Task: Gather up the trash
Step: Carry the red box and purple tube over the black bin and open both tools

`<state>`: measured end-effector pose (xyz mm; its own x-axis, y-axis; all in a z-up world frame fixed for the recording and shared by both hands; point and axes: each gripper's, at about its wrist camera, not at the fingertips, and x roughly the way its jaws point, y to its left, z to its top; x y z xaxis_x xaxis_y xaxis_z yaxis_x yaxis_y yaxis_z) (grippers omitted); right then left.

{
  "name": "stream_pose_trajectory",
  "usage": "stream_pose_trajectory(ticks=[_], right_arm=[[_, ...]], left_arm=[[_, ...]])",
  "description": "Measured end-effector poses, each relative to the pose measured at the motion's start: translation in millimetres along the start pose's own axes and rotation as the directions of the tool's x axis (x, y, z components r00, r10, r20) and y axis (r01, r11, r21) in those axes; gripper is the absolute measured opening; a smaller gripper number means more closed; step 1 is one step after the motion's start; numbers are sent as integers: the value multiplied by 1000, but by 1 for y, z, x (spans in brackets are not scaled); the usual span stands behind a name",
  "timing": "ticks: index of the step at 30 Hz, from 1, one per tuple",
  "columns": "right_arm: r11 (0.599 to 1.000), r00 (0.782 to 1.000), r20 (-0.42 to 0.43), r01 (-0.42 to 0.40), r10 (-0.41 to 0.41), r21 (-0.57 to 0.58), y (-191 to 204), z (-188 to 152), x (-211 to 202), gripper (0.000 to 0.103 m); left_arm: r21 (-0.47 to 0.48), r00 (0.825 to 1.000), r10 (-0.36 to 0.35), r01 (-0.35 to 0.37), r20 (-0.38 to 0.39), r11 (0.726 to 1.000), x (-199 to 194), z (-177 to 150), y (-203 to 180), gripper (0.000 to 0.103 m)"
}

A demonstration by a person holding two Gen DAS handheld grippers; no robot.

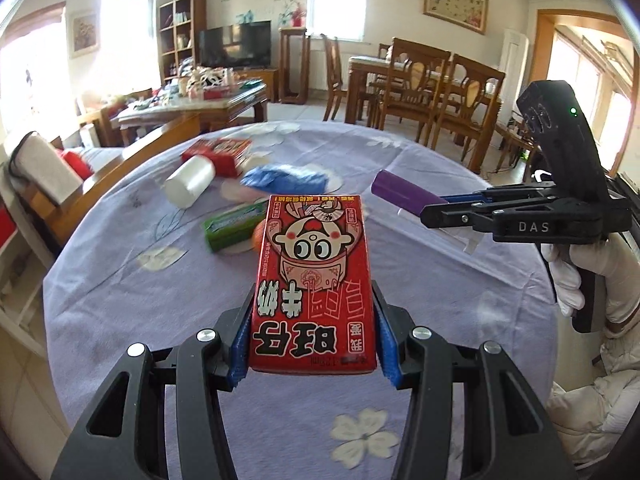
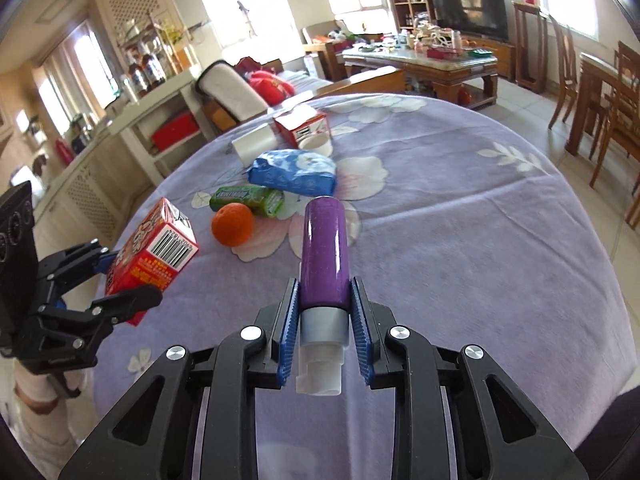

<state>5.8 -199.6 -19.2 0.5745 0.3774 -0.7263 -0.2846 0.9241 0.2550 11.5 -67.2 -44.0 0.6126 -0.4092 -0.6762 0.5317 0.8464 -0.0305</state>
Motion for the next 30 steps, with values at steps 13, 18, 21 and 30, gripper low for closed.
stream_pose_trajectory(ticks=[13, 18, 21, 30], right_arm=[[990, 987, 119, 92, -104, 102, -63, -35, -94, 26], [976, 974, 156, 139, -166, 169, -94, -55, -133, 26], [962, 964, 171, 165, -203, 216, -112, -71, -154, 26], [905, 929, 196, 229, -313, 360, -166, -124, -214, 26]], left_arm=[[146, 992, -120, 116, 23, 982, 26, 39, -93, 50], [207, 984, -175, 167, 21, 964, 39, 53, -132, 50], [242, 977, -212, 200, 24, 949, 44, 60, -158, 50], [342, 944, -331, 309, 6, 887, 61, 72, -235, 50]])
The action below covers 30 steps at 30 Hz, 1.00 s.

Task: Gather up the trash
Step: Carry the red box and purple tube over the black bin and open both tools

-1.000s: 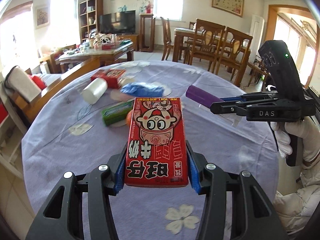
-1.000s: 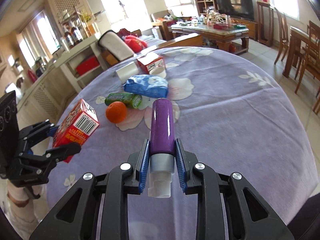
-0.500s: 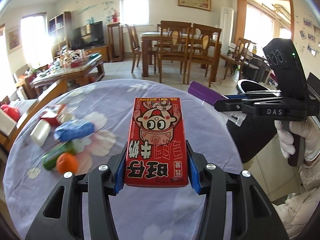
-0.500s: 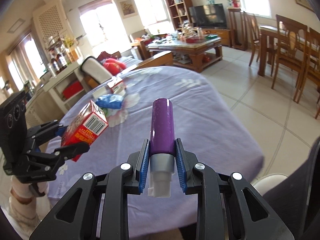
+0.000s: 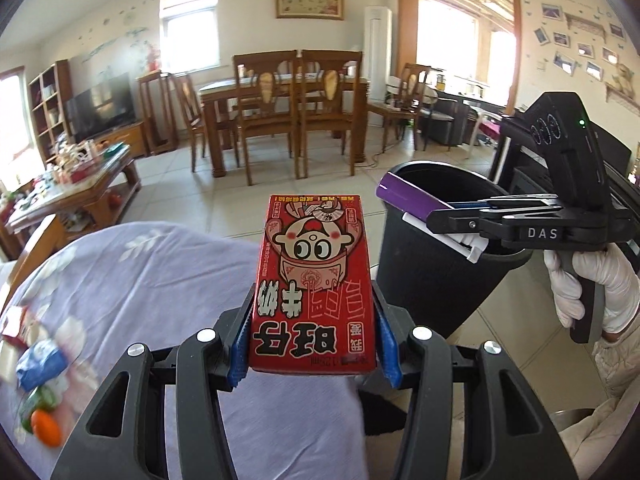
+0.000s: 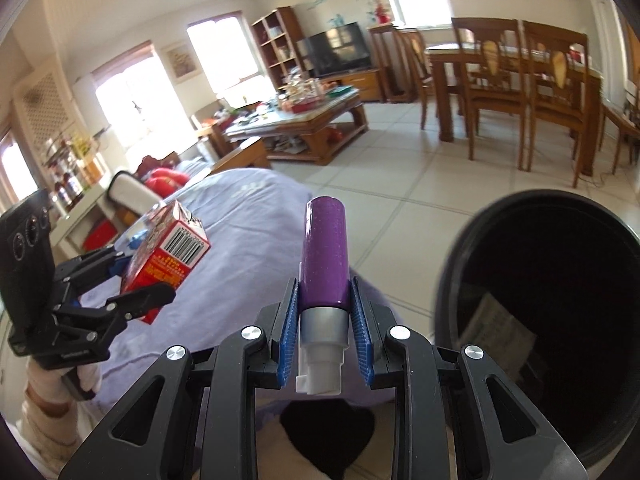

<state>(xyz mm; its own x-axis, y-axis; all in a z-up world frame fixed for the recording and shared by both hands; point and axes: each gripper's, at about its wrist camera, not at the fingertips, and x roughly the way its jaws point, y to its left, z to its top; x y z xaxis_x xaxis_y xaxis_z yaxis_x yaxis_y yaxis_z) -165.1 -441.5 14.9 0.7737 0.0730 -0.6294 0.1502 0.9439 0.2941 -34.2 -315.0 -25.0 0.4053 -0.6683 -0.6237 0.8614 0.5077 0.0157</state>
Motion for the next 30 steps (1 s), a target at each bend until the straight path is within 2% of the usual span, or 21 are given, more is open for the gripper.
stream_pose_trajectory(ticks=[15, 24, 30], right_arm=[[979, 990, 52, 124, -134, 161, -118, -30, -63, 26], [957, 980, 56, 175, -193, 233, -172, -54, -88, 26], [944, 975, 51, 194, -215, 266, -192, -69, -95, 26]], left_arm=[[116, 984, -175, 177, -20, 977, 62, 39, -80, 50], [137, 968, -247, 250, -38, 958, 91, 56, -110, 50], [145, 959, -278, 284, -63, 948, 112, 62, -125, 50]])
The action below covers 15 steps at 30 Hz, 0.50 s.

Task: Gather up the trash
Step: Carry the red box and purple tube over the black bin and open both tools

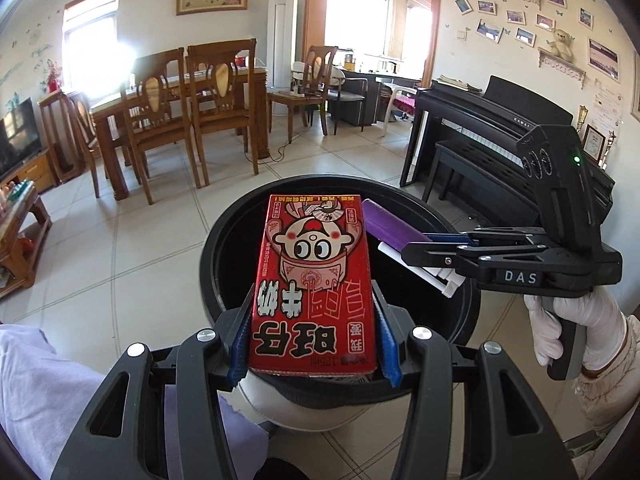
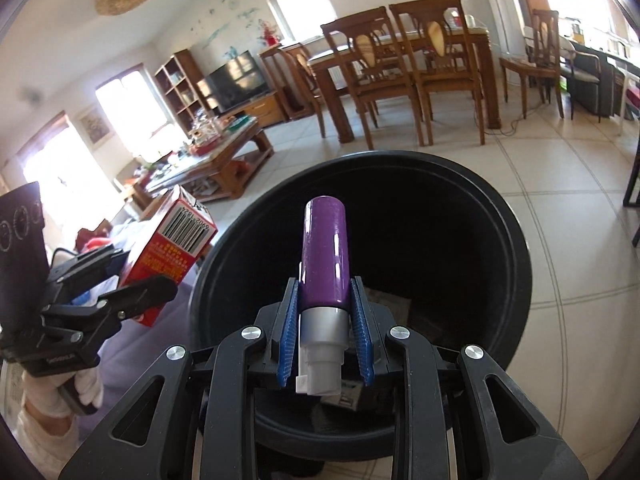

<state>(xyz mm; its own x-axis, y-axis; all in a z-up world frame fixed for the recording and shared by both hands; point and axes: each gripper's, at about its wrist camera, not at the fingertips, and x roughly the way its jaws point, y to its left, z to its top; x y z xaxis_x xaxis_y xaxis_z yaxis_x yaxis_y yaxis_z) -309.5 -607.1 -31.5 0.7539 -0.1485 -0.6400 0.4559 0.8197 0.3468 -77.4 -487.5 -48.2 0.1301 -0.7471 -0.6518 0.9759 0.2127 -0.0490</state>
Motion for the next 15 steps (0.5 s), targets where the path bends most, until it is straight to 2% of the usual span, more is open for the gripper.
stream_pose_trajectory(ticks=[8, 15], right_arm=[[999, 1000, -2, 20, -20, 26, -17, -6, 5, 26], [999, 999, -7, 50, -50, 19, -15, -6, 14, 26]], left_arm=[[9, 998, -19, 20, -51, 1000, 31, 2, -3, 50], [25, 993, -40, 43, -107, 999, 55, 1, 1, 50]])
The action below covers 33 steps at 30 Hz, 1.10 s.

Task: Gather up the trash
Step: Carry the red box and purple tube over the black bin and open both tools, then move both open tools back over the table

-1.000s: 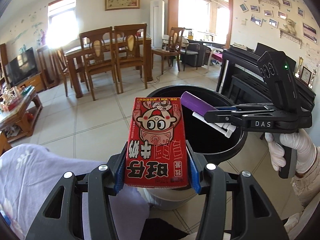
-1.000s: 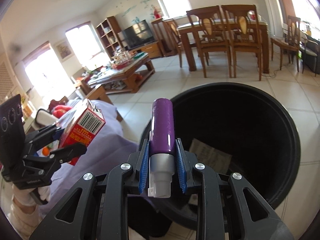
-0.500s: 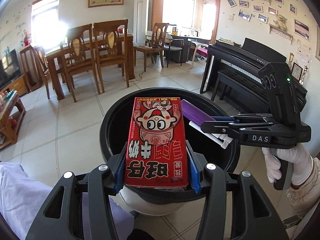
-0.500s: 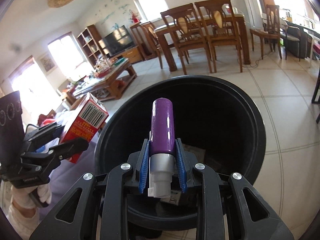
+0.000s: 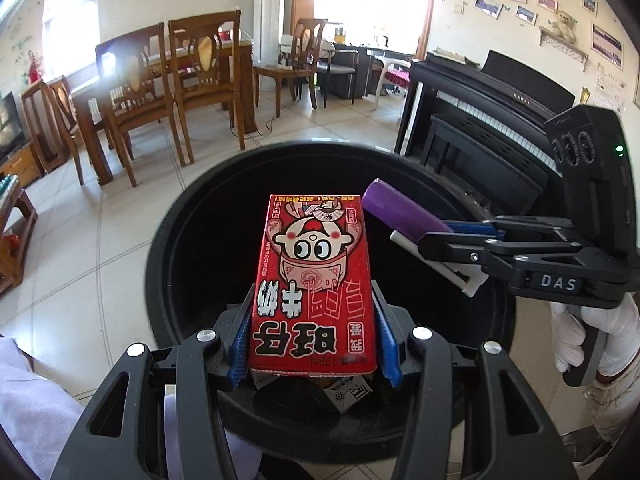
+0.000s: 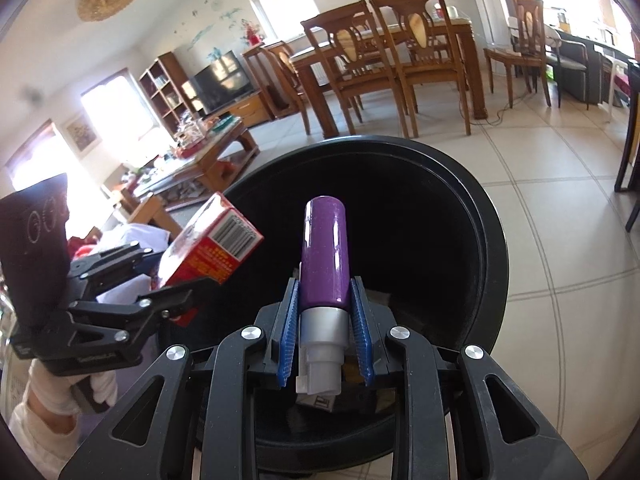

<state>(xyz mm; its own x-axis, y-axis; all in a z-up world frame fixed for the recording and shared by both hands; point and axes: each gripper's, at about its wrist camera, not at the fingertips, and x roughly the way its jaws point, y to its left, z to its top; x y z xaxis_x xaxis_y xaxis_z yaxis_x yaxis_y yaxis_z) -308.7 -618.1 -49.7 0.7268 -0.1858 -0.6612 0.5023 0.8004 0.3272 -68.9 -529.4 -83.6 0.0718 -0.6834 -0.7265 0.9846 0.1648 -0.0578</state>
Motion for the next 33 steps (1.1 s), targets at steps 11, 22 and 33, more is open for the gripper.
stream_pose_trajectory(ticks=[11, 22, 33], right_arm=[[995, 997, 1, 83, -83, -49, 9, 7, 13, 26], [988, 991, 6, 131, -131, -86, 16, 8, 21, 26], [986, 990, 13, 139, -138, -95, 23, 4, 21, 26]], left_arm=[[65, 997, 6, -1, -81, 998, 31, 2, -6, 50], [94, 995, 27, -17, -101, 995, 39, 1, -12, 51], [108, 996, 34, -24, -88, 994, 37, -2, -15, 51]])
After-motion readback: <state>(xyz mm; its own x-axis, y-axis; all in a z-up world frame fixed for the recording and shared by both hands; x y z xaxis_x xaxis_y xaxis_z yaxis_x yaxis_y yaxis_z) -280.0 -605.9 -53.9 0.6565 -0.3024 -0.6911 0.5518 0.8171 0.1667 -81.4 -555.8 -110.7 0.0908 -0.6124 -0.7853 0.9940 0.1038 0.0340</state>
